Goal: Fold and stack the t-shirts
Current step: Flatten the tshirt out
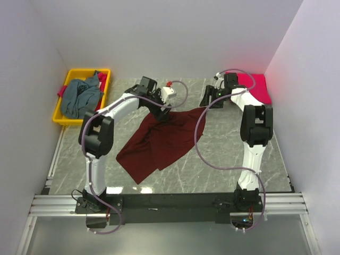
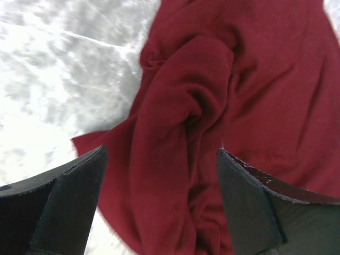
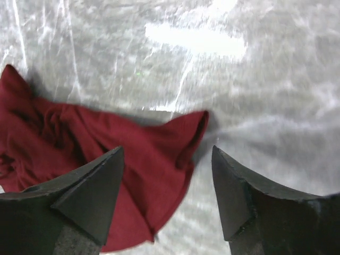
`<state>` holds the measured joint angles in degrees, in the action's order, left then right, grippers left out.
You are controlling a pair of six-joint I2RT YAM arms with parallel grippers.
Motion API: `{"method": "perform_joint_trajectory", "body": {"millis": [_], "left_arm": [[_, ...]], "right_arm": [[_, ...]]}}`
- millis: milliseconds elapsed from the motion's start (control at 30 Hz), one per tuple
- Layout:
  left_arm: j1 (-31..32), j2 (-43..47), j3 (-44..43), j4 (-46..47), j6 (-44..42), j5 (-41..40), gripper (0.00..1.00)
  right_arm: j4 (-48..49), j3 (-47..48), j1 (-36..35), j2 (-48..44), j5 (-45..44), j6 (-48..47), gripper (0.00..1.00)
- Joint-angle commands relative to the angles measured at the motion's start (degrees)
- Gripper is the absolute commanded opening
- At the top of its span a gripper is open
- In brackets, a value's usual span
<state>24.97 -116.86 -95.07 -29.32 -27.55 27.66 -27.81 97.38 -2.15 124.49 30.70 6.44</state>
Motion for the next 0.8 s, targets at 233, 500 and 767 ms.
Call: {"method": "perform_joint_trajectory", "body": {"millis": [233,500,767], "left_arm": [[5.87,-3.55,-2.4,9.11,0.66,-3.66,0.84],[0.28,-0.23,-1.36,8.22,8.19,-6.22,0.0],[-14.94,10.94,12.34,10.34,20.94,-9.46,0.0]], "right_arm": [[-3.64,5.1,-1.28,4.89,2.26,1.74,0.19],[-4.44,-4.65,1.89,-3.36,2.08,-1.42,0.0],[-12.0,-12.73,8.21,-9.69,-1.07,-10.12,0.0]]}}
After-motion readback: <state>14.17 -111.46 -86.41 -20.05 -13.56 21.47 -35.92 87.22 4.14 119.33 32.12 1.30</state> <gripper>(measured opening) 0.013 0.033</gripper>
